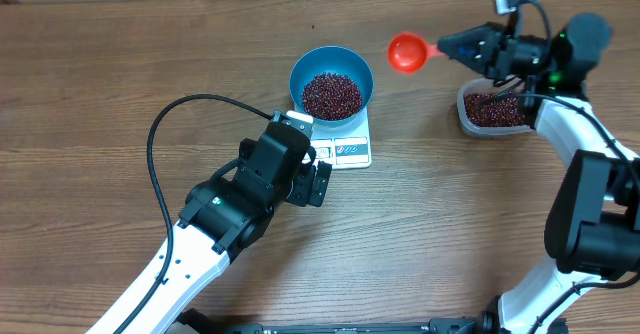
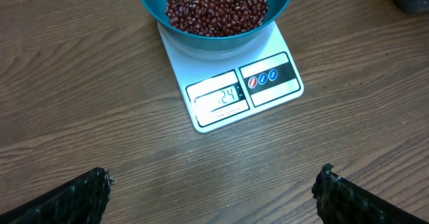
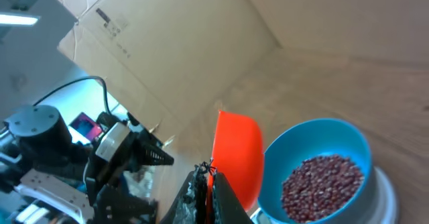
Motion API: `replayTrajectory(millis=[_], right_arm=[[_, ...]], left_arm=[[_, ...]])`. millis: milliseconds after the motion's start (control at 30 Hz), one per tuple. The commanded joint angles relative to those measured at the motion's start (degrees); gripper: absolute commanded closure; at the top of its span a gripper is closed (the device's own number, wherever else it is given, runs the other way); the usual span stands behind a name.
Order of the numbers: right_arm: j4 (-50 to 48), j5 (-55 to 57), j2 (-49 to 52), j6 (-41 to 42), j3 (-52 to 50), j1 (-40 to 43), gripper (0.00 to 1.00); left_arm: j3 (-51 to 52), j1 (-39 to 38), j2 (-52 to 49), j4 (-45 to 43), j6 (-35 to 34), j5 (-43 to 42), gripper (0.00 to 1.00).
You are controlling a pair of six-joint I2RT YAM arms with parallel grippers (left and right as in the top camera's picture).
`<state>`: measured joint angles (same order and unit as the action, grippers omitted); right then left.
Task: Scoop item into bowl and weigh 150g on scale
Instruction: 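Carry the empty red scoop right back into the bean tub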
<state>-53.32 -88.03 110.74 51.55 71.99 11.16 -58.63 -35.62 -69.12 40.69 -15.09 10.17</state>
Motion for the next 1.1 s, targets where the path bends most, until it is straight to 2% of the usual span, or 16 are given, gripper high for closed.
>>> replayTrajectory(millis=[0,100,267,567,800,1033,1067], right_arm=[[-5.16,-1.57,-1.51,11.06,0.42,0.74,0.96],[-8.13,0.17,-1.51,14.71,0.42,1.25,0.96],[-7.50,2.34,-1.51,15.78,0.42,1.25,0.96],[-2.58,11.67,-1.51,13.73,0.42,1.25,0.96],[17.55,24.09,-1.51,-2.34,0.46,1.05,0.96],[29.00,26.58,-3.02,-12.37,0.52,1.03,0.96],[33.57,28.46,-4.31,-15.39,0.79,1.03,0.96]], left_arm=[[0.15,-0.20,0.02,-0.24,-0.79,0.76,0.00],[0.15,-0.20,0.02,-0.22,-0.76,0.76,0.00],[0.15,-0.20,0.02,-0.24,-0.79,0.74,0.01],[0.15,-0.20,0.02,-0.22,-0.76,0.76,0.00],[0.15,-0.20,0.02,-0.22,-0.79,0.74,0.00],[0.15,-0.20,0.02,-0.22,-0.76,0.76,0.00],[0.15,-0.20,0.02,-0.22,-0.79,0.76,0.00]])
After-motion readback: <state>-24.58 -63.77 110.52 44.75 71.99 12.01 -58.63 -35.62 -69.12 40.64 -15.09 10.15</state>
